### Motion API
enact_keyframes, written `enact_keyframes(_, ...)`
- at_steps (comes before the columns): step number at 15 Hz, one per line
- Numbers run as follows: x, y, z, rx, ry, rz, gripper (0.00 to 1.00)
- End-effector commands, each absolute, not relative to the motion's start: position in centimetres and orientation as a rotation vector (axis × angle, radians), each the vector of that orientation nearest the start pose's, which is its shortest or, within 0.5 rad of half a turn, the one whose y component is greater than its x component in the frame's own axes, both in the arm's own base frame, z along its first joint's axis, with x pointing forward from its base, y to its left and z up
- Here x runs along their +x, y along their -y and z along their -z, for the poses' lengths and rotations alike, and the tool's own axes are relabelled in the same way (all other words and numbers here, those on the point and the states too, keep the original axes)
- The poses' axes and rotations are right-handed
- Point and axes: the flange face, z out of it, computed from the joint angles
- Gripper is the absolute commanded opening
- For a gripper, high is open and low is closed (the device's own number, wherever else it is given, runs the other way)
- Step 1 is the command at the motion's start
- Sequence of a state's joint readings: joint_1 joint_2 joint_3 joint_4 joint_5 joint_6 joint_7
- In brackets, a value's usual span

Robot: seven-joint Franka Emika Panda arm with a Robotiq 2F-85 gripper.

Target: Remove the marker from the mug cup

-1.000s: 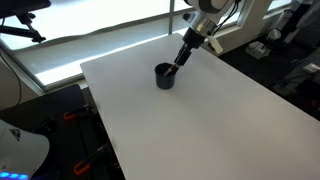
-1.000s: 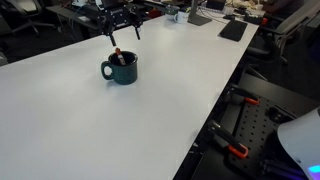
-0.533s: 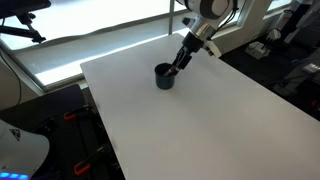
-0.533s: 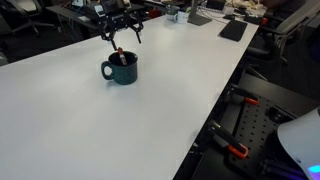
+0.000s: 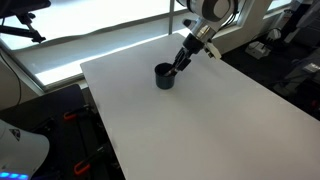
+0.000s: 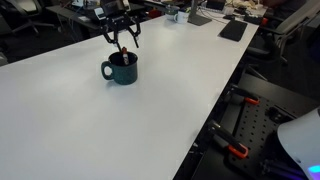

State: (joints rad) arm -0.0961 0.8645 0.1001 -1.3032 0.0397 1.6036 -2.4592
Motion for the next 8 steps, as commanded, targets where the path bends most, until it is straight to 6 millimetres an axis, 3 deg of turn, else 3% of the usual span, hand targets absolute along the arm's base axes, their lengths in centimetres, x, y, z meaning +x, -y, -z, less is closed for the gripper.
enact_keyframes(1, 67.96, 0.71, -19.72, -0.859, 2.417, -0.108, 0.34)
enact_keyframes(5, 67.89, 0.88, -19.63, -0.872, 2.424, -0.108, 0.01)
enact_keyframes(8, 68.05, 1.19, -19.68, -0.912, 2.425, -0.1, 0.03)
